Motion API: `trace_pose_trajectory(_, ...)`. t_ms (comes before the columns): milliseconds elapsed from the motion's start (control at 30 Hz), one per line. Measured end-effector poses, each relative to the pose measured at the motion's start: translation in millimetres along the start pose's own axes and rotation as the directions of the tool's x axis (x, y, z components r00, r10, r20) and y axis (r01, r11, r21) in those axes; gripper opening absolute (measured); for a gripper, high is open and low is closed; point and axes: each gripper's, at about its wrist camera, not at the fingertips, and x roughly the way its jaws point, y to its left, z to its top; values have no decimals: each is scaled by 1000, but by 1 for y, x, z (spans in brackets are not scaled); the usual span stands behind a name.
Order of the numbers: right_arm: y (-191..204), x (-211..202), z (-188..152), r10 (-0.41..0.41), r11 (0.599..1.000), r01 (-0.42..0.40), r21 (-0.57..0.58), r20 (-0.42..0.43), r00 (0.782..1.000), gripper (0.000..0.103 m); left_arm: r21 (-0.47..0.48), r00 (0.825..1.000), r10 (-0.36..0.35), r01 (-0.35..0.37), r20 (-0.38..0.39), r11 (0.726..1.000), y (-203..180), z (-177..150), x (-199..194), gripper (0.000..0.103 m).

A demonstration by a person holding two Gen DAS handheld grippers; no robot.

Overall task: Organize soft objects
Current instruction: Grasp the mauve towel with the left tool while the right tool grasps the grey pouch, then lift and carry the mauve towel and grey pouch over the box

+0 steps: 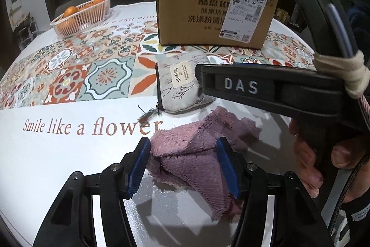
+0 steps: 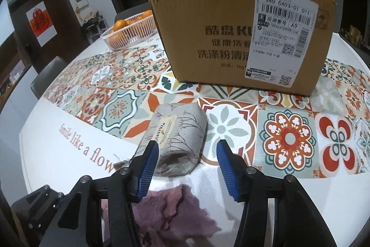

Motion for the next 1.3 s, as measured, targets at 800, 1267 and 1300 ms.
trace_pose_trajectory(800, 13, 12, -3, -100, 992, 100, -77, 9, 995, 17, 36, 998, 48, -50, 48, 998, -2, -7, 4, 14)
trace_pose_trajectory(1267, 3, -42, -8, -157, 986, 162, -35, 108, 982, 17, -7, 991, -7, 8, 133, 1000, -2, 4, -27, 9)
trace_pose_trajectory(1300, 3, -47, -7, -161, 986, 166, -33, 118, 980, 17, -6, 990, -10, 11, 141, 1000, -3, 5, -30, 9)
